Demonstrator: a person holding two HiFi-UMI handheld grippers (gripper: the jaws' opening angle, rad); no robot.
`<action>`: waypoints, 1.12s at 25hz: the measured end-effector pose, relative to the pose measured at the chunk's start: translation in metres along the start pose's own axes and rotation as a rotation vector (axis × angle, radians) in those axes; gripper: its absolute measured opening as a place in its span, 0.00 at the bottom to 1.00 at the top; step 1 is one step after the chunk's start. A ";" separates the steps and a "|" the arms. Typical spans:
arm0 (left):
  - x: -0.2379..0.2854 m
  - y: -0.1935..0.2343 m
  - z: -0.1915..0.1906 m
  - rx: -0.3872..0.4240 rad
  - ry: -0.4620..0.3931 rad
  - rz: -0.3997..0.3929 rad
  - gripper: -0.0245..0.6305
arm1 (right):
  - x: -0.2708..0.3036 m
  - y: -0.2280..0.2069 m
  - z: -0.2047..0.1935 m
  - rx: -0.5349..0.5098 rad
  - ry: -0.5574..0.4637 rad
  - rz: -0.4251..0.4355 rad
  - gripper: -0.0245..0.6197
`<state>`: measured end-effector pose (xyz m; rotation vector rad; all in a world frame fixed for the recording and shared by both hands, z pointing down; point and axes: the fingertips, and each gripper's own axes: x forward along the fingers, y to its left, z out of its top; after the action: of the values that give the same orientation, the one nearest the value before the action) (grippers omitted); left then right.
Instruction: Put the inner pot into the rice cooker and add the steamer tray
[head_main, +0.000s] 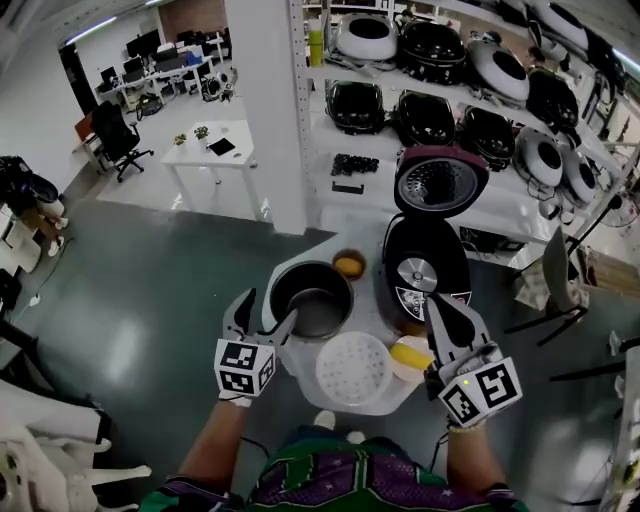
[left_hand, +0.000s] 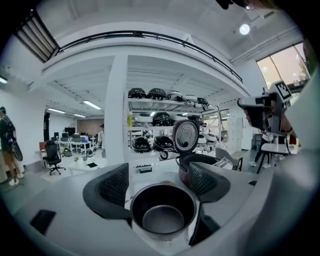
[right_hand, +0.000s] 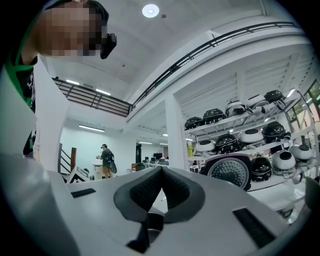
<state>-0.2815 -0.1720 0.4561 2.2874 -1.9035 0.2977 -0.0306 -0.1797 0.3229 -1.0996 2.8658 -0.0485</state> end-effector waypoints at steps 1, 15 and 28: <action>0.007 0.003 -0.006 0.011 0.018 -0.007 0.62 | 0.005 -0.001 -0.001 0.001 0.003 -0.005 0.05; 0.088 0.059 -0.095 -0.036 0.172 -0.018 0.62 | 0.054 -0.017 -0.035 0.003 0.072 -0.095 0.05; 0.146 0.088 -0.160 -0.093 0.296 0.031 0.62 | 0.060 -0.035 -0.064 0.009 0.145 -0.159 0.05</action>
<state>-0.3513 -0.2890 0.6463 2.0263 -1.7654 0.5096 -0.0563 -0.2455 0.3857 -1.3745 2.8901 -0.1563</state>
